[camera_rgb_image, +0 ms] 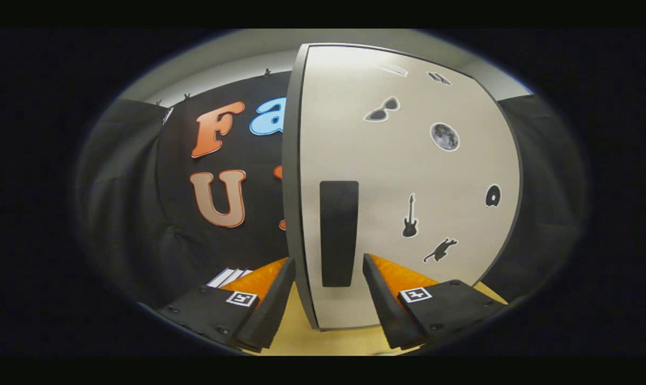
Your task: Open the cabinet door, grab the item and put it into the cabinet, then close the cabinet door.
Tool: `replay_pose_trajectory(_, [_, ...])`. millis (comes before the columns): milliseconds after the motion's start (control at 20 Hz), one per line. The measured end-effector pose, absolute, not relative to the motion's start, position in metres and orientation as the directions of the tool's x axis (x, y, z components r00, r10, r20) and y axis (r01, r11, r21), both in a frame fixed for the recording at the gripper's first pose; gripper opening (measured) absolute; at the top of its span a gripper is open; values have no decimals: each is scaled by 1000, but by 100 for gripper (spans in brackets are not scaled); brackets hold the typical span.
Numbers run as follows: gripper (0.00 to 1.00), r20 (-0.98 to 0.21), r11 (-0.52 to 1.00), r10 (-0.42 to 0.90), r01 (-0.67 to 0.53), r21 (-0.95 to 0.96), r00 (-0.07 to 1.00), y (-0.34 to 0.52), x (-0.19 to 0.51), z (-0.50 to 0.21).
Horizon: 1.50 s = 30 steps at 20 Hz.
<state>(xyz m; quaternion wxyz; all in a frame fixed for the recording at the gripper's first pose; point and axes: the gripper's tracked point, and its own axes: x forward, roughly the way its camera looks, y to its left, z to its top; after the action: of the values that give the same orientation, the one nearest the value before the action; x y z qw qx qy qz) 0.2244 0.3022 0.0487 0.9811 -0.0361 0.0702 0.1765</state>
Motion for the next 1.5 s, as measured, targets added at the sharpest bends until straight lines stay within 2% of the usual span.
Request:
replay_pose_trajectory(300, [80,-180,932,357,-364,-5,917,309,242,40])
replay_pose_trajectory(400, [69,-184,930,361,-368,-2,914,311,243,39])
replay_pose_trajectory(500, [67,-187,942,326,-335,-21,927,302,246,37])
replay_pose_trajectory(550, [59,-186,944,323,-331,-10,928,300,253,38])
replay_pose_trajectory(950, [30,-200,935,344,-355,-23,918,296,243,37])
replay_pose_trajectory(1150, [19,-183,930,360,-368,-10,915,294,237,38])
replay_pose_trajectory(1500, [18,-155,927,371,-376,-5,916,276,212,42])
